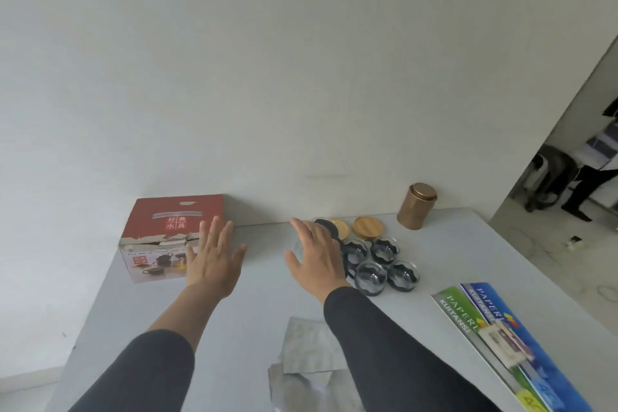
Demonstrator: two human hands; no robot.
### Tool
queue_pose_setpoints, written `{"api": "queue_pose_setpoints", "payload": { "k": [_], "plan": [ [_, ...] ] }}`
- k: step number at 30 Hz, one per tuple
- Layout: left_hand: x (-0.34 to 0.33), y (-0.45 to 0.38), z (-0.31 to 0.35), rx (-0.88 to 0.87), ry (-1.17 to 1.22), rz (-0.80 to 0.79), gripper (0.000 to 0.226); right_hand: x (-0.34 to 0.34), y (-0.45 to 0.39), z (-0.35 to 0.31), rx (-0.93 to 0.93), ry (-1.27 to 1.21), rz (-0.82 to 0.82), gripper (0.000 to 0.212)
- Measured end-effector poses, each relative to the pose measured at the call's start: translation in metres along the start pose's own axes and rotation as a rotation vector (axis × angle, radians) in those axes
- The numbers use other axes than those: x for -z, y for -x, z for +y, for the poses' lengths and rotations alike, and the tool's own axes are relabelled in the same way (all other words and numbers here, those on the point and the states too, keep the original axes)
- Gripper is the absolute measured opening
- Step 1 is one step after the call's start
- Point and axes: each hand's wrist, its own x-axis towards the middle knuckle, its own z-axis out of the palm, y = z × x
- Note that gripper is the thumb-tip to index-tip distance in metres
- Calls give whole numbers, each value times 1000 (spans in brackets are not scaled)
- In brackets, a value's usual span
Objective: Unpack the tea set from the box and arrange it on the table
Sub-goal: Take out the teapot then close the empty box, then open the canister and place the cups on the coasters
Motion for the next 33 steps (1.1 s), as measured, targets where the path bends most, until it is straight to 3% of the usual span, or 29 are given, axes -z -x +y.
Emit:
{"api": "queue_pose_setpoints", "payload": {
  "k": [7,13,22,26,33],
  "plan": [
    [-52,29,104,-100,-13,-65,60,49,33,109,-203,44,41,55],
    [-70,34,155,-148,-10,-101,61,61,42,147,-166,76,-4,55],
    [-77,-10,209,-267,18,-78,58,88,20,183,-136,142,-31,49],
    [-98,-35,248,-340,12,-90,57,114,-2,222,-239,150,39,44],
    [-159,-86,327,-385,17,-179,65,134,-68,315,-327,167,4,44]
  ]
}}
